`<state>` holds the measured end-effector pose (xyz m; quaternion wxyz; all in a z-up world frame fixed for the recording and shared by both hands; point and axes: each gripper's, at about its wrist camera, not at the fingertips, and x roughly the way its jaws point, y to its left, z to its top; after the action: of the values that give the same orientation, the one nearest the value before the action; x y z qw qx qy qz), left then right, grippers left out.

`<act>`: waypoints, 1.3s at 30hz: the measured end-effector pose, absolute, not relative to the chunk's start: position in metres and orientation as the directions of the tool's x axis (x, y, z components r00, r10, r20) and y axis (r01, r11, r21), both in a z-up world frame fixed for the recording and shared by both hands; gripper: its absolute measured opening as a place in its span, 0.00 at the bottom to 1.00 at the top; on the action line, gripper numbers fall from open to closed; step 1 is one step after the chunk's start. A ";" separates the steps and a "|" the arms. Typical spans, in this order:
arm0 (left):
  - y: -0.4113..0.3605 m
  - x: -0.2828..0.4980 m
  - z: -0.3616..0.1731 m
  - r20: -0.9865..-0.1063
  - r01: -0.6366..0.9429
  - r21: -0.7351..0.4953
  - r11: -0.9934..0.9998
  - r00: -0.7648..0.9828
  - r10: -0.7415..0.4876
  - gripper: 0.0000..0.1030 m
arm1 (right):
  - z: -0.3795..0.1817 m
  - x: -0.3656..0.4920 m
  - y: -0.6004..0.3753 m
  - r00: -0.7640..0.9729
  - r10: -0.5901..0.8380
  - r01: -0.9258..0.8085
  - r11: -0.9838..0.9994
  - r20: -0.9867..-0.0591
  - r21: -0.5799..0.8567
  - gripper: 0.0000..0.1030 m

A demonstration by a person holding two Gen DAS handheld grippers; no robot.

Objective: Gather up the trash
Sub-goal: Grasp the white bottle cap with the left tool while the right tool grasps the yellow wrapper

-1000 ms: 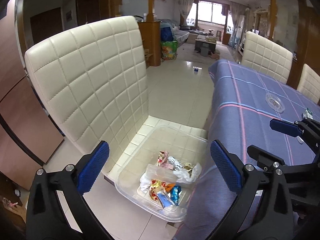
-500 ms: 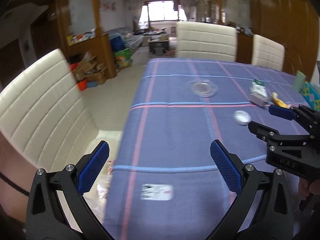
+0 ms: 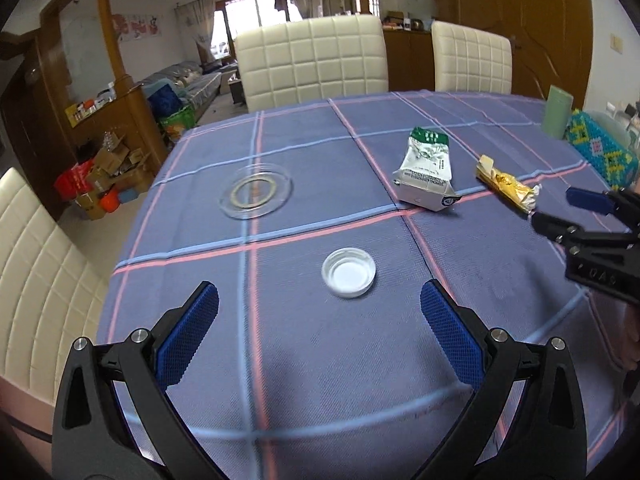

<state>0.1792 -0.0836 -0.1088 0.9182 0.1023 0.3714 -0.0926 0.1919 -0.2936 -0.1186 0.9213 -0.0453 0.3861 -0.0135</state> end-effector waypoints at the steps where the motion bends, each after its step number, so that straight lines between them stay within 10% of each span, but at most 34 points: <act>1: -0.086 0.184 -0.112 -0.706 0.249 0.122 0.961 0.702 -0.093 0.96 | -0.120 0.196 -0.299 0.698 -0.066 -0.003 0.996 -0.713 -0.094 0.66; 13: -0.094 0.235 -0.149 -0.774 0.247 0.109 0.963 0.629 -0.074 0.95 | -0.150 0.251 -0.315 0.645 -0.050 -0.031 0.995 -0.763 -0.092 0.66; 21: -0.090 0.236 -0.150 -0.799 0.263 0.034 0.964 0.586 -0.132 0.40 | -0.147 0.242 -0.305 0.645 0.029 -0.075 0.997 -0.763 -0.026 0.23; 39: -0.046 0.156 -0.094 -0.704 0.244 0.104 0.964 0.703 -0.101 0.40 | -0.093 0.161 -0.193 0.678 0.213 -0.316 0.949 -0.704 -0.017 0.20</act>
<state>0.1561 -0.0461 -0.0942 0.9178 0.0952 0.3737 -0.0940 0.1615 -0.1929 -0.0931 0.9133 -0.0689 0.3744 0.1447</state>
